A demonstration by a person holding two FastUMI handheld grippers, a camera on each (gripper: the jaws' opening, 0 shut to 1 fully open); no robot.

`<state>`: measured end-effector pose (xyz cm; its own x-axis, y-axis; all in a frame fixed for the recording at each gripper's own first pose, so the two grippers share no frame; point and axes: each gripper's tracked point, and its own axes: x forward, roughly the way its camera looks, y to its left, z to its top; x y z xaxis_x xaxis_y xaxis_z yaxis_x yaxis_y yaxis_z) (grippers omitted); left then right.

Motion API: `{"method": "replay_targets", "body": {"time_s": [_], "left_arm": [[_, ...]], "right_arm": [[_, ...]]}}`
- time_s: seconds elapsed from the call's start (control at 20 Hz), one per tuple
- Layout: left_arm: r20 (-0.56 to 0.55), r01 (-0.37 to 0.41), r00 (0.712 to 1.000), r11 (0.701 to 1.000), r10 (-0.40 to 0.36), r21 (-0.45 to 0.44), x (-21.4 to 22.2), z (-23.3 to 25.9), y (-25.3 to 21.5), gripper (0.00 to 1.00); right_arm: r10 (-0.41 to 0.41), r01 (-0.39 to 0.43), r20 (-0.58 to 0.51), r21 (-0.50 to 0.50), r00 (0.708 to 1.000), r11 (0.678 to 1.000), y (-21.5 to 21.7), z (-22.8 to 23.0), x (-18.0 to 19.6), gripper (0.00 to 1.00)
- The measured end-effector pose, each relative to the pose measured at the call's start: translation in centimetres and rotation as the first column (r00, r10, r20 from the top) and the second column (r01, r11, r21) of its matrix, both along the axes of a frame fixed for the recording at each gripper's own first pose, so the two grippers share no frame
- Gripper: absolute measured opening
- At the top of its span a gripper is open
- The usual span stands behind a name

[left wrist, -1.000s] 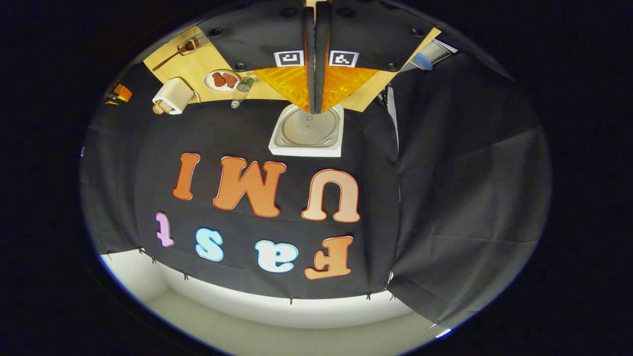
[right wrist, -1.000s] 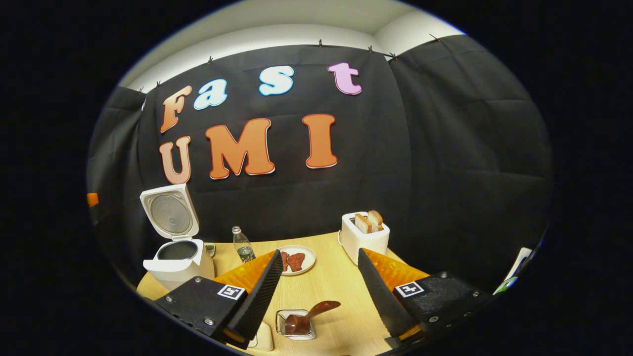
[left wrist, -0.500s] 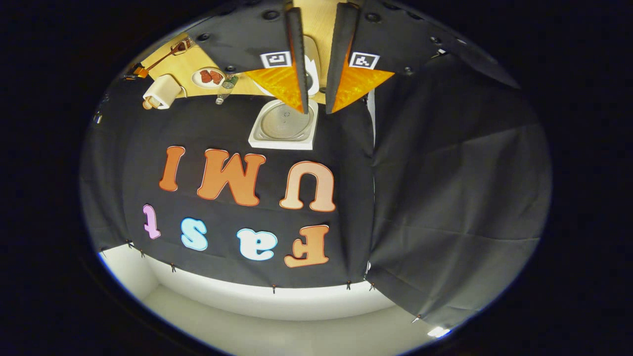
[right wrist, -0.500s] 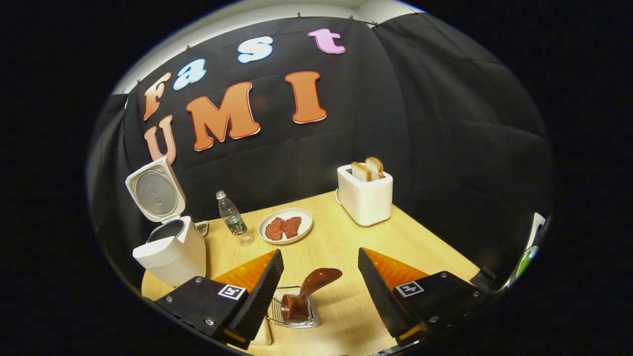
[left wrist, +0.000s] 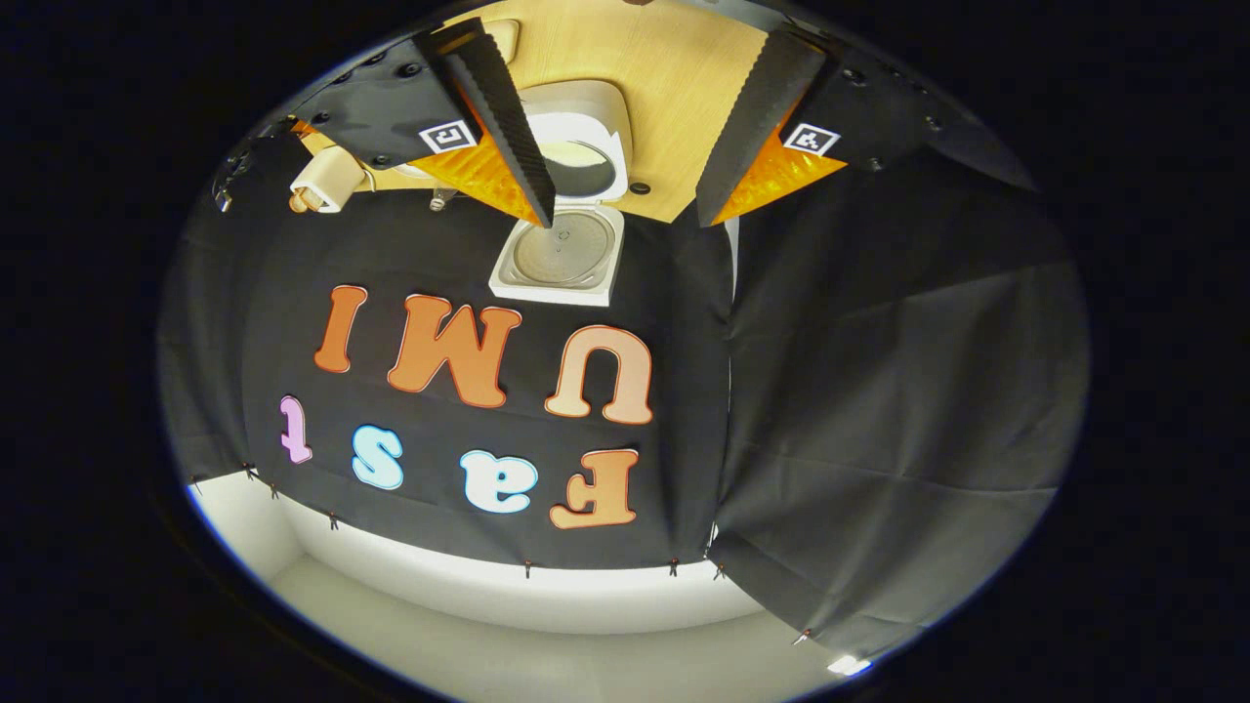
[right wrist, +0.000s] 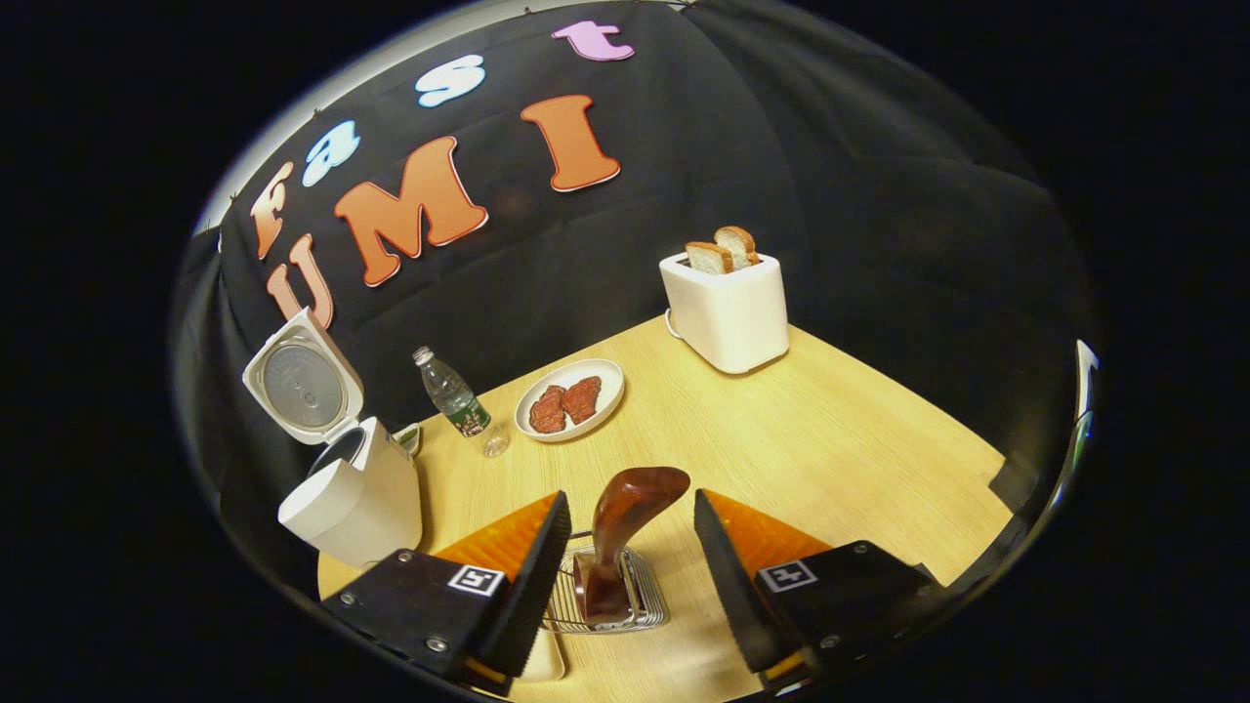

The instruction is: Close the left gripper, press the button to open the rice cooker; take a wooden spoon from the chopstick holder with the right hand, scoop a spoonful of rice and pour it into the rice cooker, then put the wooden spoon back into the chopstick holder.

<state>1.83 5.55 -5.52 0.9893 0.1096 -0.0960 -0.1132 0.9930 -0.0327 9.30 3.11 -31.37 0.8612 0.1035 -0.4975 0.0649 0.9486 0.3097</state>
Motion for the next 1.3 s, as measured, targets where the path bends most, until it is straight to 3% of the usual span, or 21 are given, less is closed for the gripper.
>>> {"method": "replay_targets", "body": {"time_s": [0.15, 0.3, 0.45, 0.6, 0.75, 0.9, 1.1, 1.3], "left_arm": [[-0.003, -0.009, 1.000, 1.000, 0.009, 0.017, 0.1, 0.0, -0.1, 1.00], [0.011, -0.004, 1.000, 0.999, 0.003, 0.044, 0.5, 0.6, -1.7, 0.99], [0.013, -0.003, 1.000, 0.999, 0.002, 0.048, 1.2, 0.6, -3.6, 1.00], [0.001, 0.006, 1.000, 1.000, -0.006, 0.018, 1.6, 0.5, -5.2, 1.00], [0.020, -0.023, 1.000, 1.000, 0.022, 0.008, 1.5, 1.3, -5.5, 0.98], [0.019, -0.013, 1.000, 0.999, 0.013, 0.032, 1.6, 1.3, -5.7, 1.00], [0.020, 0.035, 0.999, 0.999, -0.036, 0.029, 2.5, 1.3, -5.7, 1.00], [0.005, 0.102, 0.995, 0.994, -0.102, 0.025, 4.3, 0.9, -4.6, 1.00]], "right_arm": [[-0.014, 0.014, -0.007, 0.027, 1.000, 1.000, 0.0, -0.2, 0.3, 0.64], [-0.015, 0.021, -0.046, 0.135, 0.999, 0.991, 0.8, 0.0, 0.6, 0.34], [-0.011, 0.024, -0.061, 0.218, 0.998, 0.976, 1.5, 0.1, 1.2, 0.24], [-0.019, 0.035, -0.073, 0.225, 0.997, 0.974, 1.7, 0.0, 1.3, 0.13], [-0.004, 0.017, -0.064, 0.204, 0.998, 0.979, 2.0, 1.1, 1.3, 0.06], [0.011, -0.011, -0.003, 0.163, 1.000, 0.987, 2.3, 3.9, 1.0, 0.05], [0.020, -0.029, 0.130, 0.068, 0.991, 0.997, 3.3, 9.7, 0.0, 0.05], [0.010, -0.023, 0.238, 0.054, 0.971, 0.998, 6.5, 14.7, -2.3, 0.05]]}}
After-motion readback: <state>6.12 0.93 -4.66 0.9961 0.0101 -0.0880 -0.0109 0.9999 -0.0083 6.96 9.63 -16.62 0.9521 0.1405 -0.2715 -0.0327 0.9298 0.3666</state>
